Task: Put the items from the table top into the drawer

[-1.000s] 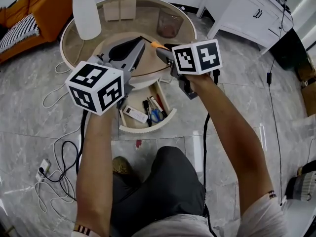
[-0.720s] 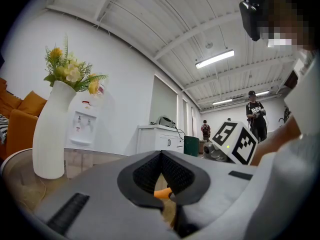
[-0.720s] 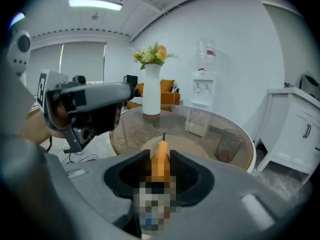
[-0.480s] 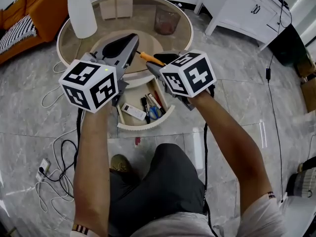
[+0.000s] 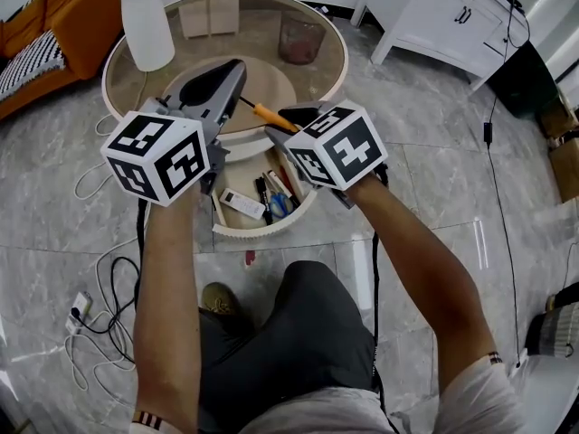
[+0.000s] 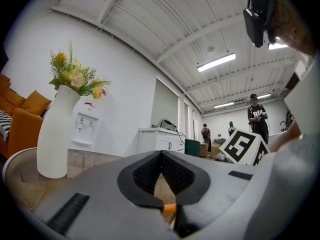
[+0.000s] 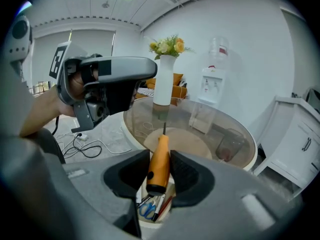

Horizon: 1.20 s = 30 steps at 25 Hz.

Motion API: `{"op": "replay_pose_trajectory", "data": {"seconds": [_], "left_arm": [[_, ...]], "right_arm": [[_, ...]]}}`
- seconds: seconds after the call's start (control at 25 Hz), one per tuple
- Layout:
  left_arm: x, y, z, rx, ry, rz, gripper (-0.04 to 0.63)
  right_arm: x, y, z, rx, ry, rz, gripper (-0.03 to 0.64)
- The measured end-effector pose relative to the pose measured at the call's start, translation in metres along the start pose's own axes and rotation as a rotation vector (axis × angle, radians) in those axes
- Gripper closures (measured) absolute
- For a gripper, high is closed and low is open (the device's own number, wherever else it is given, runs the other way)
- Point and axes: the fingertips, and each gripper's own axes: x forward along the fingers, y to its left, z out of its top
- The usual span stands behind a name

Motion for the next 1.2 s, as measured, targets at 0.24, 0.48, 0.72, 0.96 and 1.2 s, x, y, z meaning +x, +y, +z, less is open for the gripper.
{"op": "replay_pose_trajectory", "data": {"seconds": [0.24,0.48,0.72,0.96,1.2], "left_arm": [[0.000,-0.002,0.004,-0.009,-0.012,0.001,0.597],[-0.001,-0.006,0.005,-0.013,-0.016,0.001,0.597],[-0.006,-0.010,0.006,0.004,-0.008,0.001,0.597],[-0.011,-0.012,0.003,-0.010,-0.017,0.006,0.597],[-0.008,-0.019,0.000,0.006,-0.004,-0.007,0.597]], "right_arm": [[0.001,0.000,-0.004,-0.024,0.028,-0.001,0.486],[-0.002,0.002,-0.007,-0.021,0.023,-0.008,0.489],[-0.011,0.017,-0.017,-0.067,0.000,-0.005,0.491],[-0.022,0.040,-0.023,-0.103,-0.024,0.018,0.491],[-0.031,0.059,-0.038,-0.112,-0.036,0.048,0.491]]}}
